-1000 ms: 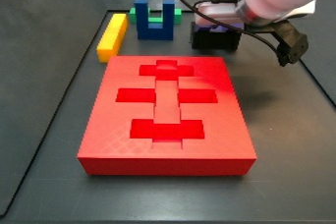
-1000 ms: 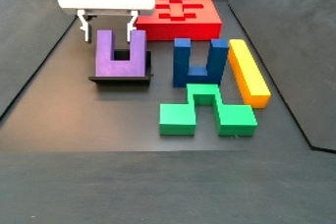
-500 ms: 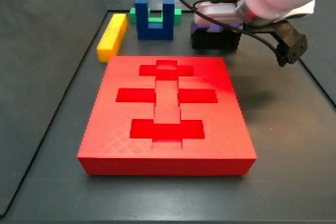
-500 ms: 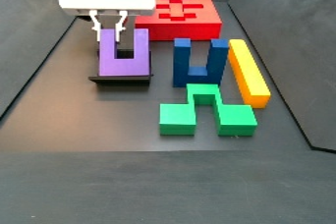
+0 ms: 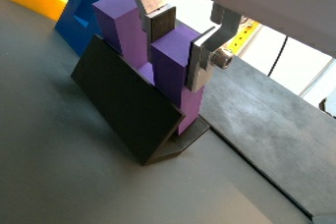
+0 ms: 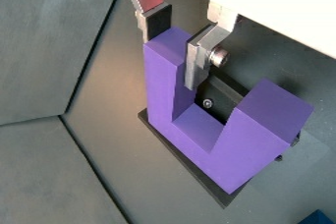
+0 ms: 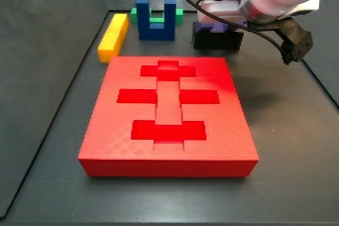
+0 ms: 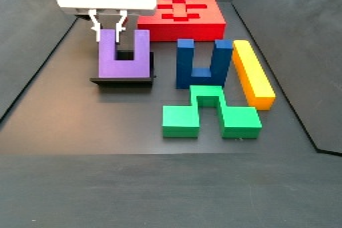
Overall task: Pick up the purple object. Move up. Place the purple object on the fixture. Regrasp the purple object. Move to above the board. Insert the purple object.
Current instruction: Regrasp the purple object.
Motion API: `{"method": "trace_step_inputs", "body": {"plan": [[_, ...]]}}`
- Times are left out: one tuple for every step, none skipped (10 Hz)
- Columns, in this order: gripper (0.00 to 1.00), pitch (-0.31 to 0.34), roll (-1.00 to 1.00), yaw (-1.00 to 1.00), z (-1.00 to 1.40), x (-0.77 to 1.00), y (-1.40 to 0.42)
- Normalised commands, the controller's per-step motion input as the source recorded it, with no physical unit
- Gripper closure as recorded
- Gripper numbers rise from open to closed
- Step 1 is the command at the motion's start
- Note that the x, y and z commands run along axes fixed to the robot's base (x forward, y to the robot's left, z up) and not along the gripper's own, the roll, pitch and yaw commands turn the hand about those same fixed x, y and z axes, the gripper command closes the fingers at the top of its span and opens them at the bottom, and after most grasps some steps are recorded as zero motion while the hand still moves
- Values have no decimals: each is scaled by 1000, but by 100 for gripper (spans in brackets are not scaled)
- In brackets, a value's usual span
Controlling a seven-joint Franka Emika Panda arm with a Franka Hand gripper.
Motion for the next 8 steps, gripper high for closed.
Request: {"method": "trace_step_inputs", "body": {"plan": [[100,0,0,0,0,0,0],[100,0,0,0,0,0,0],[100,0,0,0,0,0,0],[100,0,0,0,0,0,0],[100,0,0,0,0,0,0],[100,0,0,0,0,0,0],[100,0,0,0,0,0,0],[100,0,0,0,0,0,0]]}}
